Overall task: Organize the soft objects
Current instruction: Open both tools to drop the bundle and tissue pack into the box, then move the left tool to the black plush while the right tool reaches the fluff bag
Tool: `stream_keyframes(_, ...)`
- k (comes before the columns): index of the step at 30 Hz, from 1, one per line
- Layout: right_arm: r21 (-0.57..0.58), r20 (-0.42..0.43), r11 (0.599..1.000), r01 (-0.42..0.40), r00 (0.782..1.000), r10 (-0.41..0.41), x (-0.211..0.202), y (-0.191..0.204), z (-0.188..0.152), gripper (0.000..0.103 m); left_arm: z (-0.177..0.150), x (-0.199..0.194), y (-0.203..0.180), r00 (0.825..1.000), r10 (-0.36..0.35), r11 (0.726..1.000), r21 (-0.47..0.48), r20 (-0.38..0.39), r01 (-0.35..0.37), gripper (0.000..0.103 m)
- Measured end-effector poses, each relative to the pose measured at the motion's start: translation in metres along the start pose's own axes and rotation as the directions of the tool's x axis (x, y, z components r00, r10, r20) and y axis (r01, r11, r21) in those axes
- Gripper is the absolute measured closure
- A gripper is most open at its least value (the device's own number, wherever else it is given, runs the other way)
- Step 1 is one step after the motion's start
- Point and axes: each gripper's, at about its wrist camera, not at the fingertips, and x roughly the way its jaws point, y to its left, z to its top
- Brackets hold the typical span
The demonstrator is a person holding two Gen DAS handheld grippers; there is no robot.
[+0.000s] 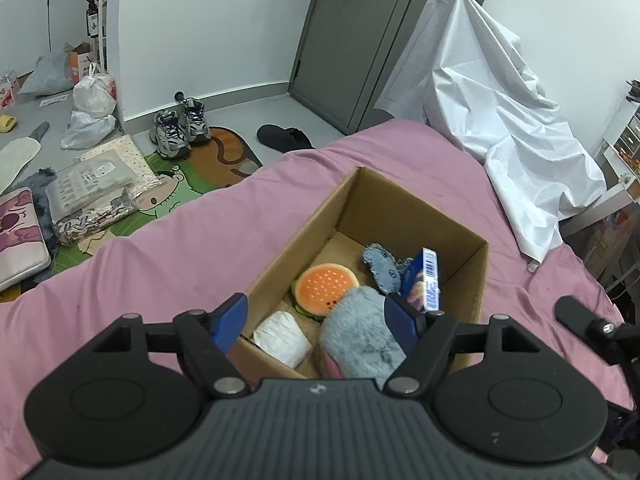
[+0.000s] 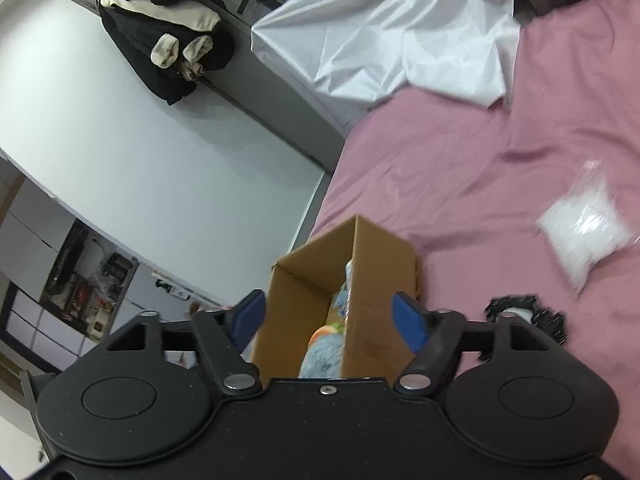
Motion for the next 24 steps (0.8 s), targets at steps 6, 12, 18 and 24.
stream_keyframes(6, -0.013, 0.019, 0.998, 0.056, 0.998, -0.056, -0.022, -0.010, 0.012, 0.012, 0.000, -0.014, -0.019, 0.999, -0.015, 1.000, 0.015, 0.034, 0.015, 0.029)
stream_keyframes(12, -0.079, 0.006, 0.990, 0.114, 0.993, -0.114, -0.034, -0.008, 0.017, 0.005, -0.004, -0.031, -0.039, 0.995, -0.026, 0.999, 0.043, 0.101, 0.022, 0.019)
stream_keyframes(18, -0.168, -0.007, 0.973, 0.160, 0.987, -0.164, -0.044, -0.006, 0.032, 0.000, -0.007, -0.041, -0.055, 0.994, -0.031, 0.996, 0.082, 0.109, 0.023, 0.016)
stream_keyframes(24, -0.264, -0.009, 0.949, 0.174, 0.983, -0.183, -0.058, -0.011, 0.044, 0.000, -0.012, -0.046, -0.068, 0.996, -0.033, 0.996, 0.089, 0.084, 0.026, 0.016)
